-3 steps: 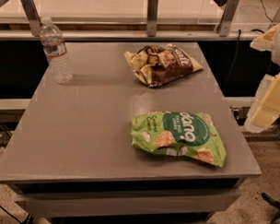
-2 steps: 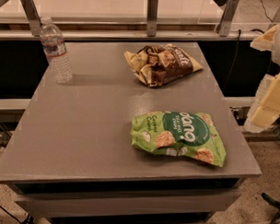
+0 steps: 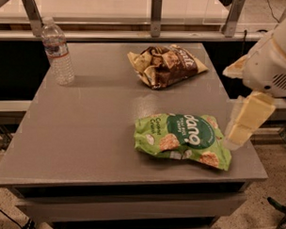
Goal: Move green rice chip bag near water bottle
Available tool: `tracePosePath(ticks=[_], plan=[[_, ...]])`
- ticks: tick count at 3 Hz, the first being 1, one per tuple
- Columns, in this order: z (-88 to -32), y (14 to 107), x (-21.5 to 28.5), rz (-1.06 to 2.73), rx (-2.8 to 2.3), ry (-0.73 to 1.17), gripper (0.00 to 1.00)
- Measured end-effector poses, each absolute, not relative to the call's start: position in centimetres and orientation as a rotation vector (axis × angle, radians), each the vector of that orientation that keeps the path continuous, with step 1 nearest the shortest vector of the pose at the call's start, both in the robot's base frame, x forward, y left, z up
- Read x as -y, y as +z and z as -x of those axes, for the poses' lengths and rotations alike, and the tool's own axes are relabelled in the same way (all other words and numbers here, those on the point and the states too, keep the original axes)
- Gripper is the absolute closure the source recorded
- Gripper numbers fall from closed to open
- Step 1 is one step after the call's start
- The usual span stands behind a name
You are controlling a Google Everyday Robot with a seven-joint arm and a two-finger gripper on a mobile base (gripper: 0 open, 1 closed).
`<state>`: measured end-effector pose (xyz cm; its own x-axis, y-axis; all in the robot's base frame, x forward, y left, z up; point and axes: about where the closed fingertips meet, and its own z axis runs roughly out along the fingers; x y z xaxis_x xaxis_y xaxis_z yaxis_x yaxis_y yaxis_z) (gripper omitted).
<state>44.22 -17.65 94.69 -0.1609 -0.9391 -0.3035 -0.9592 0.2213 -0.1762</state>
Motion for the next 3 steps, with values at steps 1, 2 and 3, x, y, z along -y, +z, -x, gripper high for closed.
tracePosePath(ticks=[1,2,3], plan=[[-44.0,90.5,13.6,1.791,-2.122,0.278,0.0],[-44.0,88.2,10.4,1.802,-2.052,0.379,0.0],[-43.9,86.4,7.6,1.857,-1.974,0.359,0.13]])
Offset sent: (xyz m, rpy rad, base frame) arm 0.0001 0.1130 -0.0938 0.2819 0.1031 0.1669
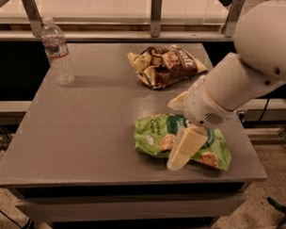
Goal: Move green rice chip bag near water bottle
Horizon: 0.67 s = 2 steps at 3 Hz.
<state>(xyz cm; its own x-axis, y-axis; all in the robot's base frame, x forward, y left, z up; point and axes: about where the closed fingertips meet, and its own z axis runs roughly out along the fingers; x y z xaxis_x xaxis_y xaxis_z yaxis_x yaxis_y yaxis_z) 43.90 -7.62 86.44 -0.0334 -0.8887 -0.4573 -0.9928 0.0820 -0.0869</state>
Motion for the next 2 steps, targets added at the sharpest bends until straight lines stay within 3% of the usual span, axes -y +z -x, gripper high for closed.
tracePosePath(ticks=[2], plan=[[-43.06,84.08,6.26,1.986,-1.927,0.112,0.59]])
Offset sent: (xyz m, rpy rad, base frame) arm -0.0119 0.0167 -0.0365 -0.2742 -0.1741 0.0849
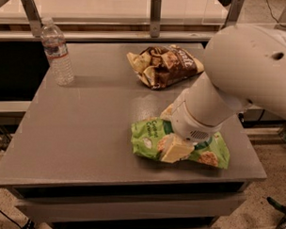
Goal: Move green rice chip bag near water bottle
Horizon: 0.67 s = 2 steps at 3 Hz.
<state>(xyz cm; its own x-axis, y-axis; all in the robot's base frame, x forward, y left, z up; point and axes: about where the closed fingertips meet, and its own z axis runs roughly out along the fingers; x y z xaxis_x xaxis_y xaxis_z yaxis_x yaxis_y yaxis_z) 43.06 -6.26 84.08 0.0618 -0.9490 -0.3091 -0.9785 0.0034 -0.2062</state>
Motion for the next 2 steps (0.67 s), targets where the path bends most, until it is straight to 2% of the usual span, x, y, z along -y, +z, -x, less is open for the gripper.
tracePosePath(ticks=[1,2], plan=[[-43.01,84.11,6.24,1.994,-1.926,0.096,0.82],[-43.01,84.22,6.24,1.994,-1.926,0.096,1.0]])
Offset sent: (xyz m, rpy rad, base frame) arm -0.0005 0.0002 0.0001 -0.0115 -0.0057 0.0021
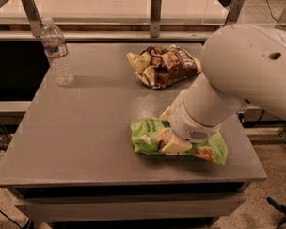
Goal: Move green rice chip bag near water bottle
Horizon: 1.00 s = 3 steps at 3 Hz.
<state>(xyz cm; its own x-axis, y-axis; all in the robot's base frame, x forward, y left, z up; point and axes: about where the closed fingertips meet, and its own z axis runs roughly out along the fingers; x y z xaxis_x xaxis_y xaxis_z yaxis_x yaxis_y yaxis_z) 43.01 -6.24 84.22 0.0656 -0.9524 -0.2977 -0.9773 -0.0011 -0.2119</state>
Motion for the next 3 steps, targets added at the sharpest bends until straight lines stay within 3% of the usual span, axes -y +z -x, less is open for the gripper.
tracePosePath(ticks=[2,3], plan=[[-43.4,85.2,4.8,1.996,-1.812,0.13,1.0],[-43.8,89.5,1.3,1.993,-1.574,0.111,1.0]])
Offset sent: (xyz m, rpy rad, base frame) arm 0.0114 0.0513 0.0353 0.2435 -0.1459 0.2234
